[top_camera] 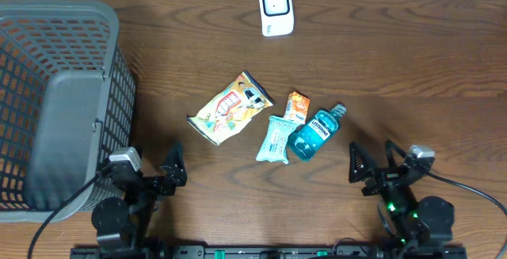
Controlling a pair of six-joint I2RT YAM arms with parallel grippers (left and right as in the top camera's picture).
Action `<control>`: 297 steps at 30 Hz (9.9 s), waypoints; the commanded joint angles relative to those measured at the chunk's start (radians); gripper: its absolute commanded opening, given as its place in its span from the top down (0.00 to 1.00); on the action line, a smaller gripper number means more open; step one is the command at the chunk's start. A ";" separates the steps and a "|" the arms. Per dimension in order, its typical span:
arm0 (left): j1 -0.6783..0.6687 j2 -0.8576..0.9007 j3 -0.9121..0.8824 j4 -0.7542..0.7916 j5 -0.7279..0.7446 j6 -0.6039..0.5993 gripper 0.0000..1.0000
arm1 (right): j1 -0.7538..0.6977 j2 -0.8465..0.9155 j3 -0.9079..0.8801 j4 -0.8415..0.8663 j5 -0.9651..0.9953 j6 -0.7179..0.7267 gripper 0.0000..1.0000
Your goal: Scan the item barcode
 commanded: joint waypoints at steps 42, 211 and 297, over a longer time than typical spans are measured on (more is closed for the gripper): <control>0.002 0.008 -0.123 0.146 -0.028 0.135 0.02 | -0.002 0.288 0.207 -0.066 -0.164 -0.070 0.01; -0.114 0.000 -0.124 0.114 -0.027 0.135 0.02 | 0.684 1.531 0.542 0.137 0.343 0.560 0.38; -0.114 0.000 -0.124 0.114 -0.027 0.135 0.02 | 0.104 1.490 0.851 -0.273 -1.297 0.381 0.99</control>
